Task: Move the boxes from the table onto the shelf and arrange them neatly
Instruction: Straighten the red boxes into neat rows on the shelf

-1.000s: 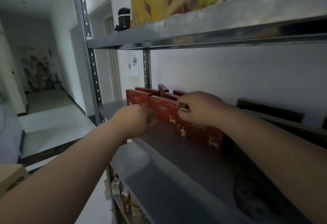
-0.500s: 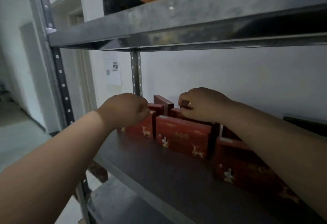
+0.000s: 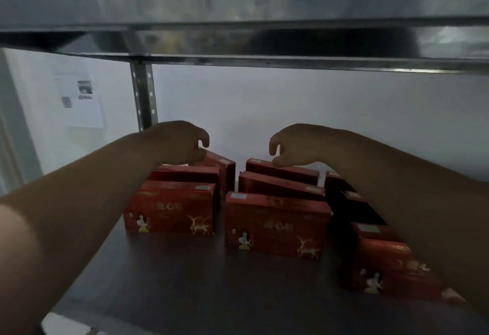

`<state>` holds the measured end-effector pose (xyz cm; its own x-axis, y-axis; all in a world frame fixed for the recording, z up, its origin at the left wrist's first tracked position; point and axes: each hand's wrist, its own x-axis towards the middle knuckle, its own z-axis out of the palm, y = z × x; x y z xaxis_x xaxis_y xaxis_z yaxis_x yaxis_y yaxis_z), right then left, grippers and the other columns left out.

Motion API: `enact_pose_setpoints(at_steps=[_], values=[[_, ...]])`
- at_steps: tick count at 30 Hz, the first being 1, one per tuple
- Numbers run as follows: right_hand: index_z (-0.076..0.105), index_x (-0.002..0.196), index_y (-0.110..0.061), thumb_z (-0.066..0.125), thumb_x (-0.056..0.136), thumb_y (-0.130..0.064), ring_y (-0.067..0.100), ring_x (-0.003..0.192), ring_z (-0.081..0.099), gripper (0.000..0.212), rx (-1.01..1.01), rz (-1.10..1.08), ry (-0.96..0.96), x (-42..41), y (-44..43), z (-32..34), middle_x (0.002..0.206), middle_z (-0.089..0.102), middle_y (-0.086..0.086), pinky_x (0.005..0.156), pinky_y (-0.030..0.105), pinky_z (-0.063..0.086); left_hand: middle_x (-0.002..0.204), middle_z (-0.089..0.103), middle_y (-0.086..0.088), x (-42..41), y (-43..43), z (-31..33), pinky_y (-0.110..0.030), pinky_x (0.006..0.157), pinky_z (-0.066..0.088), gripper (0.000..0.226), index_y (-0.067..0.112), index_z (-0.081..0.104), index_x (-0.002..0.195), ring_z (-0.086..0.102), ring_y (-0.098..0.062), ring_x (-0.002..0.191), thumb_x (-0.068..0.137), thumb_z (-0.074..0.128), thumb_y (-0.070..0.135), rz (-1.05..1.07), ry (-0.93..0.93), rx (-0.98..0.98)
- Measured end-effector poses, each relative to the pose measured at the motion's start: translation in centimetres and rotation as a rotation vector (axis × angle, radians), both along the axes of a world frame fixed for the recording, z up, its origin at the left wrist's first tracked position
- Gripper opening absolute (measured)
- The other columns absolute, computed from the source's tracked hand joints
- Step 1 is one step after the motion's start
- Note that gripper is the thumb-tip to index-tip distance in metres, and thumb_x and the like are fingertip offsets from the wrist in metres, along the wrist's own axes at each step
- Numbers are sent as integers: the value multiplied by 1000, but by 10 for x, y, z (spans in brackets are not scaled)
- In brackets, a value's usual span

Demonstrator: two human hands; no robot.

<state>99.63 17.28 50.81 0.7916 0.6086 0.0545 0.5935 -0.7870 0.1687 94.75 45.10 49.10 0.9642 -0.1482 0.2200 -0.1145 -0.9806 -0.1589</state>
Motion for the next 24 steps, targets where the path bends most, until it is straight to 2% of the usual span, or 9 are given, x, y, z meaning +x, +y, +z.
enact_pose_setpoints(at_steps=[7, 12, 14, 16, 19, 22, 24], values=[[52, 140, -22, 64, 92, -46, 20, 120, 53, 55, -99, -94, 58, 24, 3, -8, 137, 55, -1, 85, 31, 42, 130, 59, 5, 42, 0, 1, -40, 97, 47, 60, 32, 39, 146, 53, -18, 118, 92, 64, 32, 18, 157, 160], [63, 127, -14, 68, 87, -47, 25, 108, 63, 53, -260, -173, 56, 34, 19, -21, 120, 66, 6, 91, 41, 54, 144, 50, 6, 67, -3, -2, -26, 88, 40, 72, 33, 36, 149, 52, -15, 118, 88, 71, 20, -69, 245, 199], [65, 124, -14, 71, 86, -43, 24, 102, 65, 49, -265, -203, 54, 36, 23, -24, 115, 67, 6, 83, 36, 55, 142, 50, 8, 77, -2, -4, -25, 86, 38, 67, 34, 44, 144, 52, -14, 115, 86, 73, 19, -115, 279, 223], [65, 124, -15, 72, 86, -37, 23, 100, 64, 44, -240, -221, 53, 37, 28, -25, 113, 66, 5, 74, 32, 51, 132, 55, 10, 85, 1, -7, -28, 83, 41, 52, 33, 54, 133, 51, -12, 103, 86, 71, 19, -163, 288, 232], [63, 124, -22, 74, 84, -32, 20, 100, 60, 43, -174, -249, 54, 39, 31, -26, 111, 62, -4, 78, 32, 50, 117, 62, 9, 99, 11, -9, -36, 86, 51, 31, 33, 61, 116, 56, -14, 97, 88, 67, 22, -238, 234, 272], [62, 127, -28, 74, 83, -30, 16, 98, 56, 45, -118, -269, 62, 40, 37, -28, 105, 58, -9, 79, 32, 48, 115, 61, 9, 107, 22, -9, -39, 89, 51, 30, 33, 61, 118, 57, -16, 101, 89, 66, 27, -250, 229, 282], [62, 128, -29, 73, 84, -28, 16, 99, 55, 45, -106, -276, 50, 40, 42, -29, 109, 59, -7, 79, 31, 46, 114, 58, 9, 111, 29, -8, -35, 88, 48, 32, 32, 61, 121, 55, -15, 100, 89, 67, 30, -258, 226, 291]])
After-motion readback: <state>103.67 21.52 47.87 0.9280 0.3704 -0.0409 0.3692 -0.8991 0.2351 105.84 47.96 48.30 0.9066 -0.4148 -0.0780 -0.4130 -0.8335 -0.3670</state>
